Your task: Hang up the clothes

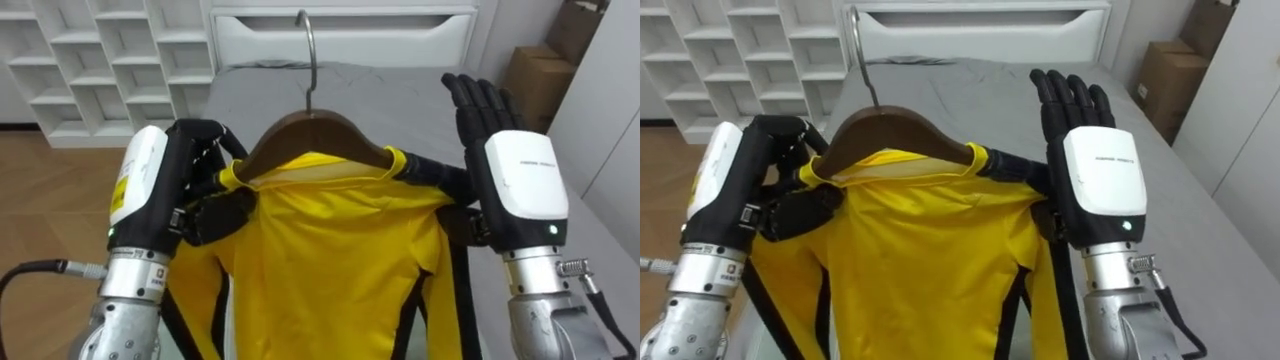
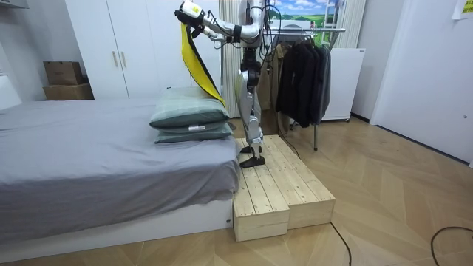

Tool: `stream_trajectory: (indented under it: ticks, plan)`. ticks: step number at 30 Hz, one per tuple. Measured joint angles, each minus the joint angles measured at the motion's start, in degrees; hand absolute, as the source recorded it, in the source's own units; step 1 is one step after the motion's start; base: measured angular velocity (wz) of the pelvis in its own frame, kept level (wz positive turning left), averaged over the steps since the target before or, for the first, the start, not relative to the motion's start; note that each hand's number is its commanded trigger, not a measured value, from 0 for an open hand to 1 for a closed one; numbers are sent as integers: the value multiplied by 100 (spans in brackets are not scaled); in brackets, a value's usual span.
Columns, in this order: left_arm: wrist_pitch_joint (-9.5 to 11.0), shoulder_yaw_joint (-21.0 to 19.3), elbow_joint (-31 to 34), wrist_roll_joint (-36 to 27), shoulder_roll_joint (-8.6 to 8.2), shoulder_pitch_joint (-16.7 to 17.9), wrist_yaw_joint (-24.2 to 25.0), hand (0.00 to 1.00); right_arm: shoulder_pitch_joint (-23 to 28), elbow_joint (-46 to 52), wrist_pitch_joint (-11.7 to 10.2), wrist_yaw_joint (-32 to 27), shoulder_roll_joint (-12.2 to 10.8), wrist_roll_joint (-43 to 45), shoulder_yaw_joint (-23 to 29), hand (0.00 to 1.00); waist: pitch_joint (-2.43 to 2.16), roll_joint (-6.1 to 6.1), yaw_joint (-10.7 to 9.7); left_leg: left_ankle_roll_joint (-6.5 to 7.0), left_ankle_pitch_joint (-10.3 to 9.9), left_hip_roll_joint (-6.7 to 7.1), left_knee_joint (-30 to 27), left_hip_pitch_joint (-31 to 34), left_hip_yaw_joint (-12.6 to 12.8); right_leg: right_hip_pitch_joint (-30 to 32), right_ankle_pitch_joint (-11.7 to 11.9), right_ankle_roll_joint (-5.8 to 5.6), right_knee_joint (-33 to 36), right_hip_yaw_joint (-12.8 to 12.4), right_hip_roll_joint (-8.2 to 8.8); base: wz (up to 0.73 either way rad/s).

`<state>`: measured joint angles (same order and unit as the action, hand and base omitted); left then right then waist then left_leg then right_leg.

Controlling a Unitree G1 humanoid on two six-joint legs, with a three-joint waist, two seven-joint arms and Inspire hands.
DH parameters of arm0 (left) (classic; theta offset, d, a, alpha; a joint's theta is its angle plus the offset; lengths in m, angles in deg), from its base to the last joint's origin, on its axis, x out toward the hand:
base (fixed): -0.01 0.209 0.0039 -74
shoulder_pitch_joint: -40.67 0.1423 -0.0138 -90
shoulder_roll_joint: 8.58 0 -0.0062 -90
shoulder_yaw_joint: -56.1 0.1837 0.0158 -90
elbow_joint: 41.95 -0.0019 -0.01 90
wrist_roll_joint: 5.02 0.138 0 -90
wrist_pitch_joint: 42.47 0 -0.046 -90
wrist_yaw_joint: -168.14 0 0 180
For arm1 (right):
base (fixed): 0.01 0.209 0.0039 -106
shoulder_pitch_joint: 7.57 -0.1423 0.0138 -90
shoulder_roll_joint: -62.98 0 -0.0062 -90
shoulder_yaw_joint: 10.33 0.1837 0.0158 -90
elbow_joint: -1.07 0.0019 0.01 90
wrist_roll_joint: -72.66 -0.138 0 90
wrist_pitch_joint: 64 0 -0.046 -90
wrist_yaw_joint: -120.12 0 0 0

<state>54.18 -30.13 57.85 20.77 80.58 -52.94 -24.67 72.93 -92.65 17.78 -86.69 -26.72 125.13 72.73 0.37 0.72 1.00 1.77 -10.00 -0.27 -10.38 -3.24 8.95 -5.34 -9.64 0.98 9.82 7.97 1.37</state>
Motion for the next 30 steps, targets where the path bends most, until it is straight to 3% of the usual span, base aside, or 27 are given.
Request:
stream_trajectory:
  ticks: [5,30]
  plan:
    - [0,38,36,0,0,-25,1,100,0,0,-1,-6,116,-45,-88,0,-1,3,98,0,0,1,-35,56,11,45,1,0,11,7,2,0]
    - [-18,219,37,0,5,-186,-4,100,-56,-22,82,-259,245,-46,-314,0,8,52,251,0,0,10,-28,67,-13,59,1,0,-4,5,4,0]
